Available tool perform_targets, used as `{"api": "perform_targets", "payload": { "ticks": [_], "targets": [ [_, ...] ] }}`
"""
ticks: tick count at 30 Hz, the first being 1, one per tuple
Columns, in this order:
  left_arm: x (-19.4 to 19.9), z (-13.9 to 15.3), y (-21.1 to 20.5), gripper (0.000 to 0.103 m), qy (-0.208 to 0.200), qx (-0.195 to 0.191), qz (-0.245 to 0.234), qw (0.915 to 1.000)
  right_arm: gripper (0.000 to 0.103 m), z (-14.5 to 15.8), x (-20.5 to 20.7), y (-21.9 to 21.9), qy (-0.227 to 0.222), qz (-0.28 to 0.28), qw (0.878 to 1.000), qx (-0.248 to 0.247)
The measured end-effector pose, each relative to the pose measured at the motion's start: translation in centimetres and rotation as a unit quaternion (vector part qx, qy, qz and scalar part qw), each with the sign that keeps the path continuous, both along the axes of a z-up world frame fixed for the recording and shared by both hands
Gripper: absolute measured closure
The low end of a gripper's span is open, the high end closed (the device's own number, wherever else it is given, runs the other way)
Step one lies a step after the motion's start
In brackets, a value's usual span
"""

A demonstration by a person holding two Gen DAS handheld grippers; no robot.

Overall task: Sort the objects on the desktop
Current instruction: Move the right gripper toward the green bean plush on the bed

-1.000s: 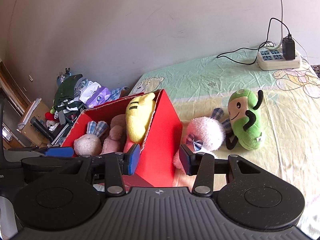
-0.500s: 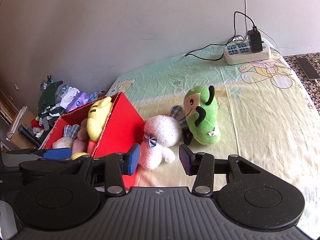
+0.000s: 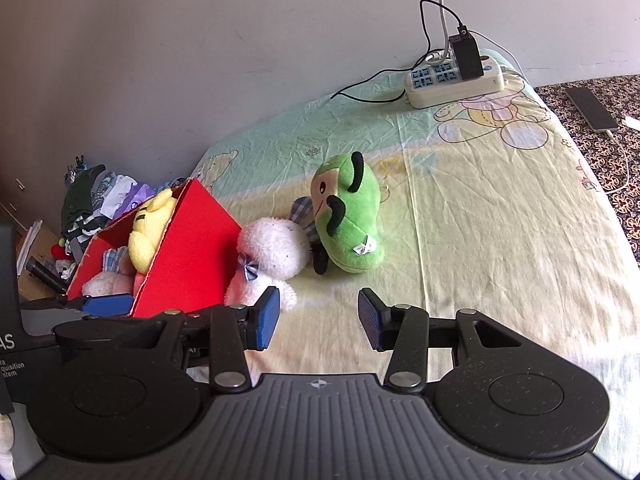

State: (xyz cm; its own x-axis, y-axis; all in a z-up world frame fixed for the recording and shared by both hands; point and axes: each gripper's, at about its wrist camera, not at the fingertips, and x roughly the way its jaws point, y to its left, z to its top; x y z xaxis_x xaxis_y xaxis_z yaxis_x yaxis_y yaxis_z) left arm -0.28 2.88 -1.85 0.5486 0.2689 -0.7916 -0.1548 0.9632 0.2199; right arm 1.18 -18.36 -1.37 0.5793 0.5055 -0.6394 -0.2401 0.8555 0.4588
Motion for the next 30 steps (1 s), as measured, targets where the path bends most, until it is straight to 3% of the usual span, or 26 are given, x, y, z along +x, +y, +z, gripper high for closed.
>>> {"api": "perform_targets", "payload": {
  "ticks": [5, 15, 25, 30],
  "targets": [
    [-0.4, 1.6, -1.4, 0.002, -0.035, 0.037, 0.006, 0.9987, 0.056, 0.0, 0.3, -1.4, -0.002, -0.004, 1.000, 0.007],
    [0.8, 0.2, -4.2, 0.002, -0.025, 0.015, -0.046, 0.9985, 0.056, -1.3, 1.6, -2.8, 0.020, -0.018, 1.000, 0.014],
    [3.0, -3.3, -3.8, 0.002, 0.004, -0.101, -0.090, 0.9908, 0.056, -3.1, 3.0, -4.8, 0.048, -0.053, 0.997, 0.011],
    [3.1, -4.1, -3.1, 0.001, -0.030, -0.155, -0.111, 0.9812, 0.055, -4.2, 4.0, -5.0, 0.064, -0.055, 0.996, 0.041]
  ]
}}
